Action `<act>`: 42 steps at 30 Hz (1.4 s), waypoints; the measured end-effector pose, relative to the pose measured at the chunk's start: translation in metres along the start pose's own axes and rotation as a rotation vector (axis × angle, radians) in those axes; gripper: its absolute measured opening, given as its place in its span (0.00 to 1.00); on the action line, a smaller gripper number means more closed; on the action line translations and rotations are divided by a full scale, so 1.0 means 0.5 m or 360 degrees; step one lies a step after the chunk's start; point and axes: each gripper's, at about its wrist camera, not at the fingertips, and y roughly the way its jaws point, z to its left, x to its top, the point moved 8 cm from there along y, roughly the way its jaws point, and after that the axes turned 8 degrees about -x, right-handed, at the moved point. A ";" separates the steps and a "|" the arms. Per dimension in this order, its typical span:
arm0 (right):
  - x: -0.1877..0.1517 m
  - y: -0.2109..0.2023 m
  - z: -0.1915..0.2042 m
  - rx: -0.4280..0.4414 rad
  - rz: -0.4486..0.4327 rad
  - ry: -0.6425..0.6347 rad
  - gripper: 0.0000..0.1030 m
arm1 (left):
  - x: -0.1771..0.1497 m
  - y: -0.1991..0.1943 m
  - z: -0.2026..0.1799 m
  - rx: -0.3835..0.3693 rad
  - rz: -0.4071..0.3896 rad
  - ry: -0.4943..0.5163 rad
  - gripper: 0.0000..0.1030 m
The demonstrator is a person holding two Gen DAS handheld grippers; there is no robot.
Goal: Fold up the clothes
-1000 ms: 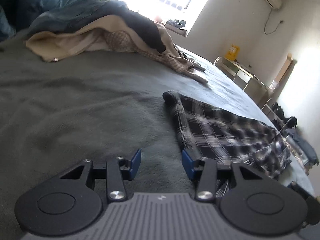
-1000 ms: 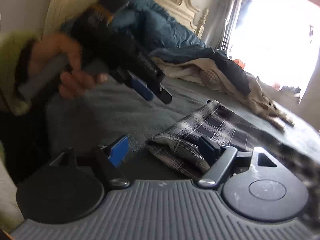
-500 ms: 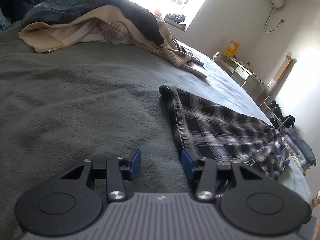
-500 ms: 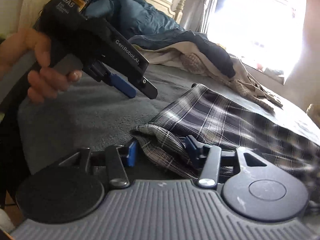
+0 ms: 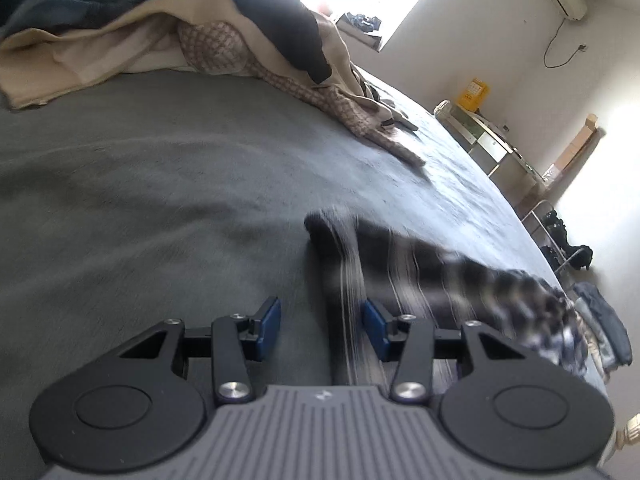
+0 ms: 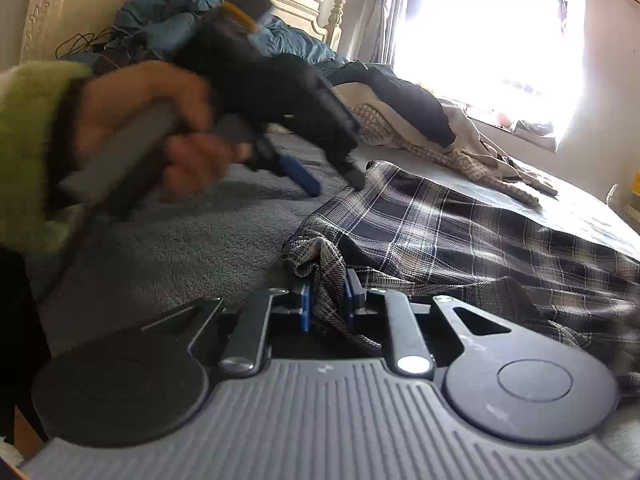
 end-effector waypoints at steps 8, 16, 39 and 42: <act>-0.002 -0.004 -0.002 0.0017 -0.0015 0.0023 0.14 | 0.073 0.096 0.024 -0.0025 -0.0002 -0.0114 0.31; 0.003 -0.009 -0.009 0.0018 -0.0042 0.0046 0.12 | 0.087 0.106 0.030 -0.0062 0.0009 -0.0261 0.10; 0.034 -0.107 -0.296 -0.0197 -0.0279 0.0727 0.09 | 0.162 0.159 -0.254 0.0064 0.0009 0.0065 0.09; 0.011 -0.109 -0.346 -0.0262 -0.0270 0.0837 0.09 | 0.156 0.200 -0.307 0.0059 0.0025 0.0131 0.08</act>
